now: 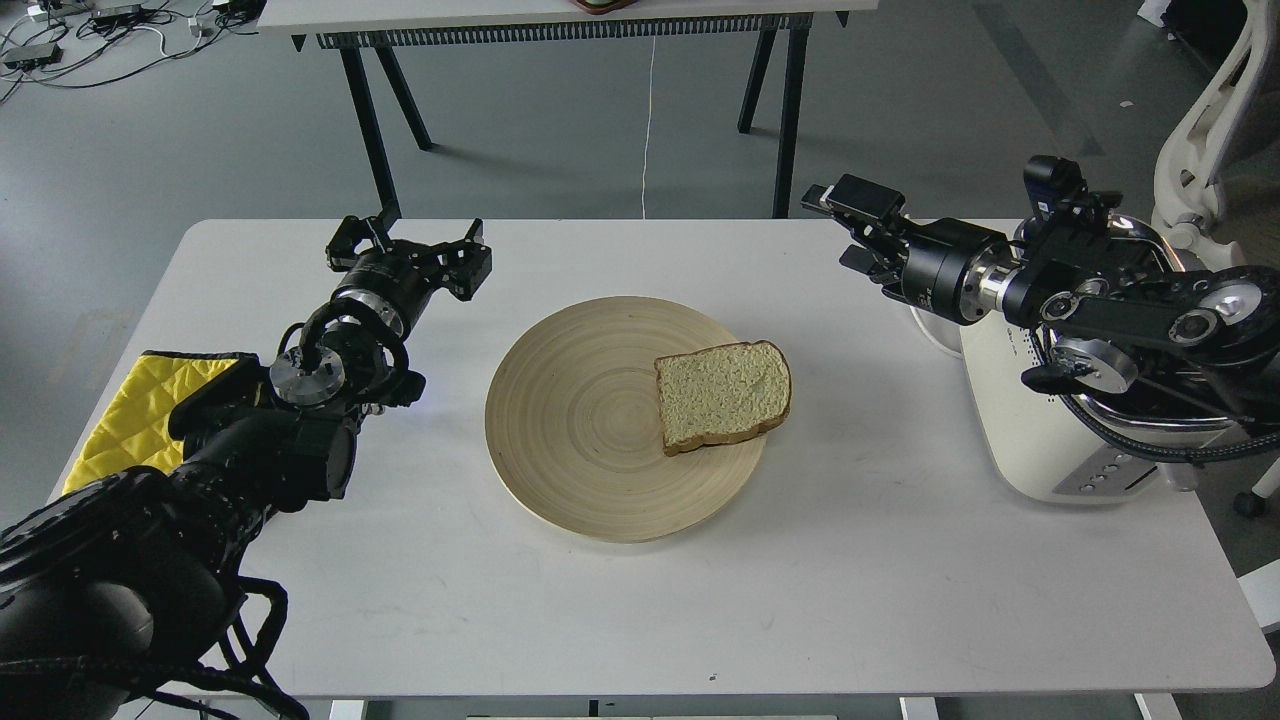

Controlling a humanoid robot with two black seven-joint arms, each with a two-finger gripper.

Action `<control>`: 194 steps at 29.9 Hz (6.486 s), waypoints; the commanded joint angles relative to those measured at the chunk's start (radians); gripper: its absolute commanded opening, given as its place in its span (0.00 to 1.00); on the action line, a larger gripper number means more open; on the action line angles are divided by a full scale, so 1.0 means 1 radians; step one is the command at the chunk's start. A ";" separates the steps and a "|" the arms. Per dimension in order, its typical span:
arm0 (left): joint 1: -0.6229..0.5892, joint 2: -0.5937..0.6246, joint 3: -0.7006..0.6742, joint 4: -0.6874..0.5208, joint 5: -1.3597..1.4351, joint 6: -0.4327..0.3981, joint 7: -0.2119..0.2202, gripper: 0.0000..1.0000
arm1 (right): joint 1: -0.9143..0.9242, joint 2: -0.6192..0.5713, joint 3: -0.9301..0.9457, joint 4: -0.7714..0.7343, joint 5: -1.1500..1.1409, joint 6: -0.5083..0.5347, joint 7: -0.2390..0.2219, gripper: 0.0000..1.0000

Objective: Put bread in toaster with right arm
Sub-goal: 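Swing the right gripper over and lower it toward the bread slice, then close the right gripper on the edge of the bread slice, then lift the bread slice off the plate with the right gripper, then carry the bread over the toaster and align it with a slot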

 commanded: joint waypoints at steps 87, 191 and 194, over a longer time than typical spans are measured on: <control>0.000 0.000 0.000 0.000 0.000 0.000 0.000 1.00 | -0.055 0.177 -0.117 -0.033 0.090 0.054 -0.011 0.01; 0.000 0.000 0.000 0.000 0.000 0.000 0.000 1.00 | 1.046 -0.127 -1.343 0.421 -0.017 0.142 0.056 0.01; 0.000 0.000 0.000 0.000 0.000 0.000 0.000 1.00 | 1.045 -0.127 -1.344 0.418 -0.017 0.140 0.056 0.01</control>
